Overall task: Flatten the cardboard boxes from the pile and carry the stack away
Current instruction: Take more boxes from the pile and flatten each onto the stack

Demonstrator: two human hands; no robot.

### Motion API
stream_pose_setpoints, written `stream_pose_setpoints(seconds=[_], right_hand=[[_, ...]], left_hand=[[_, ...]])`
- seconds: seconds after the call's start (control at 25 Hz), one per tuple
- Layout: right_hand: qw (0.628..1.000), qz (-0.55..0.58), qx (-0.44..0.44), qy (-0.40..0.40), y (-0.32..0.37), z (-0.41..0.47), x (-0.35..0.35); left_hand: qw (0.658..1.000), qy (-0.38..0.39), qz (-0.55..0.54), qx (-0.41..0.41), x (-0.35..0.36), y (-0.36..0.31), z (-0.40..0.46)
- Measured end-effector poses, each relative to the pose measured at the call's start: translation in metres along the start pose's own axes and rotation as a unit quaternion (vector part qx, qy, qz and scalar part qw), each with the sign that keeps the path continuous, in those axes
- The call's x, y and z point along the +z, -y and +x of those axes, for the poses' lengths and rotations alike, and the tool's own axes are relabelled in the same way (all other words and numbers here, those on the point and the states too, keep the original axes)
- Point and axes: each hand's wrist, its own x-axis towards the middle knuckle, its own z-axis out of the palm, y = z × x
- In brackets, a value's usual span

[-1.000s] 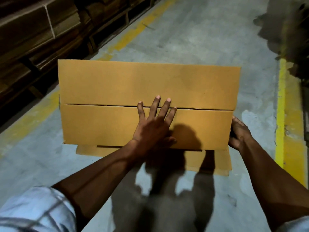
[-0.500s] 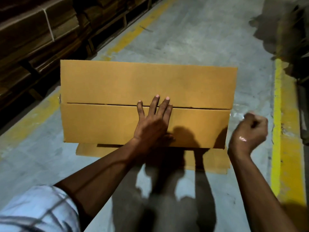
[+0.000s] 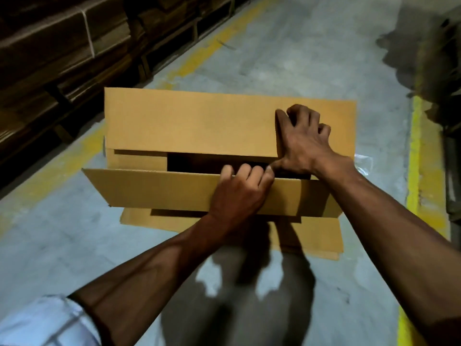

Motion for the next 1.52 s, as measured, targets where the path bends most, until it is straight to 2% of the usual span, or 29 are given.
stream_pose_setpoints(seconds=[0.08,0.12,0.16,0.2,0.28,0.32,0.44,0.52,0.56,0.68,0.72,0.8,0.88,1.08,1.16,1.28,1.4,1.44,1.52], right_hand=[[0.998,-0.062,0.003,-0.026,0.003,0.0,0.008],[0.997,-0.063,0.002,-0.044,0.001,0.0,0.009],[0.997,-0.05,-0.004,-0.055,-0.002,0.001,0.006],[0.998,-0.033,-0.013,-0.057,-0.007,0.004,0.002],[0.997,0.004,-0.038,-0.066,-0.014,0.01,-0.01],[0.996,0.021,-0.048,-0.076,-0.016,0.011,-0.016],[0.991,0.034,-0.036,-0.122,-0.017,0.011,-0.038],[0.986,0.011,0.015,-0.166,-0.015,0.019,-0.058],[0.982,0.015,0.049,-0.181,-0.013,0.024,-0.069],[0.96,0.055,0.139,-0.236,-0.005,0.036,-0.09],[0.948,0.053,0.171,-0.265,-0.003,0.036,-0.093],[0.914,0.042,0.237,-0.327,-0.001,0.034,-0.098],[0.904,0.048,0.254,-0.34,-0.004,0.032,-0.091],[0.905,0.143,0.238,-0.321,-0.005,0.03,-0.065],[0.917,0.17,0.238,-0.271,0.005,0.031,-0.051],[0.945,0.17,0.26,-0.1,0.018,0.029,-0.024],[0.951,0.133,0.275,0.051,0.027,0.032,0.0],[0.95,0.115,0.278,0.079,0.031,0.032,0.008],[0.947,0.1,0.296,0.075,0.038,0.029,0.02]], left_hand=[[0.998,0.018,-0.046,0.041,-0.015,0.008,0.005],[0.992,0.072,-0.092,0.043,-0.027,0.014,0.009],[0.975,0.161,-0.153,0.006,-0.043,0.023,0.017],[0.933,0.272,-0.223,-0.074,-0.054,0.036,0.027],[0.82,0.403,-0.333,-0.233,-0.061,0.07,0.046],[0.799,0.435,-0.322,-0.261,-0.058,0.086,0.054],[0.827,0.488,-0.097,-0.26,-0.042,0.113,0.053],[0.848,0.465,-0.002,-0.256,-0.033,0.121,0.038],[0.846,0.47,0.026,-0.252,-0.03,0.125,0.03],[0.812,0.501,0.044,-0.296,-0.022,0.136,0.017],[0.813,0.483,0.034,-0.322,-0.022,0.137,0.017],[0.846,0.407,0.041,-0.343,-0.024,0.137,0.019],[0.87,0.35,0.068,-0.341,-0.027,0.147,0.02],[0.868,0.323,0.024,-0.377,-0.023,0.165,0.001],[0.871,0.277,-0.001,-0.406,-0.02,0.16,-0.003],[0.844,0.24,0.0,-0.48,-0.019,0.16,-0.013],[0.824,0.189,0.023,-0.533,-0.018,0.165,-0.035],[0.825,0.168,0.014,-0.54,-0.018,0.167,-0.038],[0.824,0.128,-0.02,-0.551,-0.024,0.17,-0.035]])
